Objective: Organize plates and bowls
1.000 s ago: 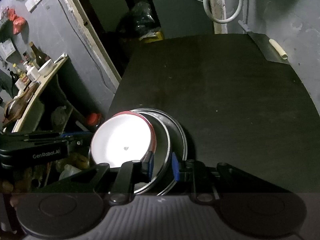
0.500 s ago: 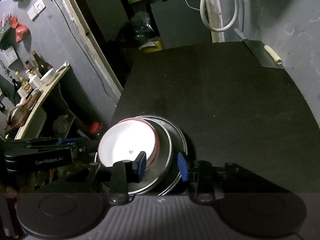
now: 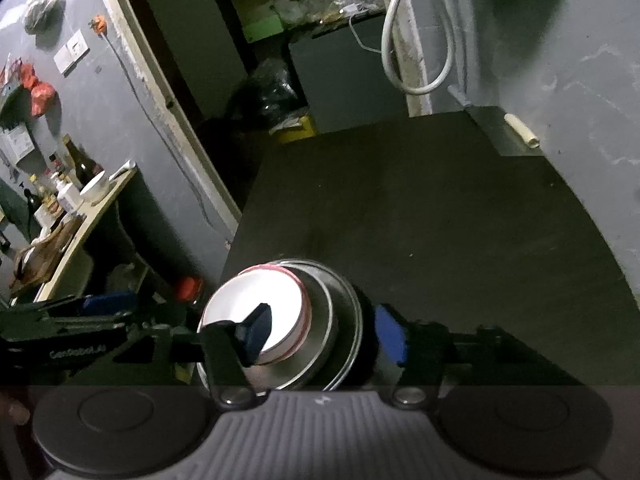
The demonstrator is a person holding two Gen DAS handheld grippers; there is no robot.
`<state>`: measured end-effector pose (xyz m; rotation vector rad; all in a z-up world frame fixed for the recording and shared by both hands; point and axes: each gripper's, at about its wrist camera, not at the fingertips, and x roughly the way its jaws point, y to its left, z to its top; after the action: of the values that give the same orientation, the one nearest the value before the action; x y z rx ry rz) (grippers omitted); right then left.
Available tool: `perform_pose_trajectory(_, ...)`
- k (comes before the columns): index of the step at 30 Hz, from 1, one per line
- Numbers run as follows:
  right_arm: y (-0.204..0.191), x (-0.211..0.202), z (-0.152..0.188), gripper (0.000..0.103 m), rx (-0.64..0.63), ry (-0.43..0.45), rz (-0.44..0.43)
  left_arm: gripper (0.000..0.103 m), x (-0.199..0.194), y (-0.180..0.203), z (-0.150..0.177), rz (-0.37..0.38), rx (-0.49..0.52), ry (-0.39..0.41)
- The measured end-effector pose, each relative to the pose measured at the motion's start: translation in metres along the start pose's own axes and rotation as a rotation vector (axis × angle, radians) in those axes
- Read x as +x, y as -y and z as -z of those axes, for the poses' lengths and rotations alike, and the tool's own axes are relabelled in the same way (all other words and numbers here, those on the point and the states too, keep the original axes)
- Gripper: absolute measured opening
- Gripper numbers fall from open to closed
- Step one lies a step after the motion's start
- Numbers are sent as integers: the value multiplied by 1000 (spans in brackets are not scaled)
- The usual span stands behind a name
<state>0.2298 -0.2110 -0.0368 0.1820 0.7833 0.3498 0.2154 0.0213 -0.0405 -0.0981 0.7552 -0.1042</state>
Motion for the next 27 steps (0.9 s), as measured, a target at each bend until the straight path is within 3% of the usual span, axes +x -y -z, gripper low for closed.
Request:
perform_pose_trajectory(6, 3, -8, -2, 86, 12, 42, 13, 98, -10, 3, -1, -22, 2, 29)
perform_pose_trajectory(12, 3, -18, 0, 103, 15, 92, 16, 101, -22, 6, -1, -45, -7, 52)
perform_pose_trajectory(27, 7, -46, 4, 103, 2, 225, 26, 102, -55, 26, 1, -116, -15, 147)
